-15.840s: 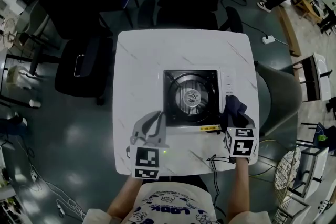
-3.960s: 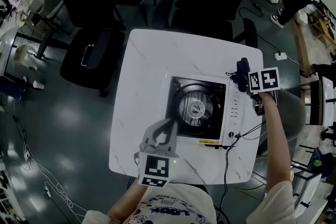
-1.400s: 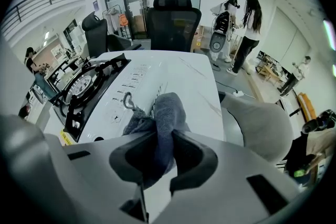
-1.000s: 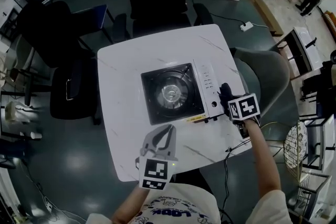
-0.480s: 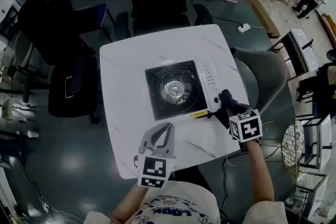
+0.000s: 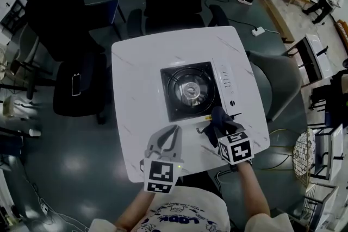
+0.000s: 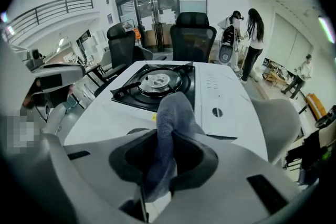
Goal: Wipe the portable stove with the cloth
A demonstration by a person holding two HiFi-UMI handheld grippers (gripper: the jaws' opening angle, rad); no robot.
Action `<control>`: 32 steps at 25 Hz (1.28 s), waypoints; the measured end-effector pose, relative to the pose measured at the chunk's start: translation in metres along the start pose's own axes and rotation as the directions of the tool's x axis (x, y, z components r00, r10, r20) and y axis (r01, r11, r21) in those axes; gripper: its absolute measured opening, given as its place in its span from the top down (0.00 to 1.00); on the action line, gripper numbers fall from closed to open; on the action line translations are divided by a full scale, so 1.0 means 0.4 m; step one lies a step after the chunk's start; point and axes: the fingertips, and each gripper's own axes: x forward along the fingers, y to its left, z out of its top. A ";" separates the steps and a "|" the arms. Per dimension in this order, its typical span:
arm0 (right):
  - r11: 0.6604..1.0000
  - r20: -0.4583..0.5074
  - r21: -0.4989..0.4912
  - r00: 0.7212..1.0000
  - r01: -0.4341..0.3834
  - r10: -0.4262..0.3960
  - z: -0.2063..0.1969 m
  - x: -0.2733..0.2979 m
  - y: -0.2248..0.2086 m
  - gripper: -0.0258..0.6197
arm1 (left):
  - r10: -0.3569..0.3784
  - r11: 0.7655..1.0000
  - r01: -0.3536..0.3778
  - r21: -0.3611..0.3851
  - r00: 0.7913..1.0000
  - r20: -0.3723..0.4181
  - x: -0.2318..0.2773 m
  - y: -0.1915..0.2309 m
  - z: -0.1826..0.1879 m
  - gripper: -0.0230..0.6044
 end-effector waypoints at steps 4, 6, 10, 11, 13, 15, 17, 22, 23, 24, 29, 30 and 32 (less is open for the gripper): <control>0.999 -0.020 -0.009 0.999 -0.038 0.037 -0.006 0.048 0.056 0.82 | 0.020 1.000 -0.020 -0.010 1.000 -0.001 -0.015 0.018 -0.007 0.93; 0.999 -0.034 -0.021 0.999 -0.033 0.033 -0.009 0.069 0.069 0.82 | 0.032 0.999 -0.032 -0.018 0.999 -0.002 -0.023 0.027 -0.012 0.93; 0.999 -0.053 -0.030 0.998 -0.035 0.033 -0.017 0.097 0.082 0.82 | 0.047 0.998 -0.047 -0.031 0.999 -0.006 -0.035 0.042 -0.024 0.93; 0.999 -0.058 -0.029 0.998 -0.039 0.037 -0.020 0.104 0.085 0.82 | 0.050 0.998 -0.050 -0.033 0.999 -0.008 -0.037 0.044 -0.028 0.93; 0.999 -0.068 -0.029 0.997 -0.046 0.044 -0.028 0.115 0.088 0.82 | 0.054 0.998 -0.054 -0.037 0.998 -0.010 -0.041 0.046 -0.032 0.93; 0.998 -0.076 -0.026 0.996 -0.051 0.048 -0.033 0.124 0.091 0.82 | 0.057 0.998 -0.057 -0.040 0.998 -0.010 -0.042 0.048 -0.034 0.93; 0.998 -0.090 -0.018 0.994 -0.060 0.058 -0.041 0.136 0.095 0.82 | 0.062 0.997 -0.062 -0.041 0.998 -0.011 -0.042 0.051 -0.036 0.93; 0.997 -0.117 0.012 0.990 -0.082 0.083 -0.054 0.166 0.113 0.82 | 0.074 0.996 -0.075 -0.045 0.997 -0.012 -0.050 0.063 -0.039 0.93; 0.996 -0.122 0.012 0.989 -0.086 0.087 -0.055 0.170 0.118 0.82 | 0.078 0.996 -0.078 -0.047 0.997 -0.013 -0.052 0.067 -0.041 0.93; 0.996 -0.126 0.010 0.988 -0.093 0.093 -0.056 0.174 0.126 0.82 | 0.082 0.995 -0.082 -0.049 0.997 -0.014 -0.055 0.071 -0.044 0.93; 0.992 -0.141 -0.020 0.982 -0.127 0.123 -0.045 0.184 0.173 0.82 | 0.105 0.993 -0.105 -0.060 0.994 -0.010 -0.072 0.095 -0.047 0.93; 0.991 -0.143 -0.025 0.981 -0.133 0.129 -0.043 0.186 0.183 0.82 | 0.109 0.992 -0.110 -0.063 0.994 -0.008 -0.076 0.098 -0.048 0.93; 0.987 -0.146 -0.035 0.978 -0.154 0.147 -0.040 0.191 0.204 0.82 | 0.119 0.990 -0.120 -0.070 0.993 -0.007 -0.083 0.106 -0.051 0.93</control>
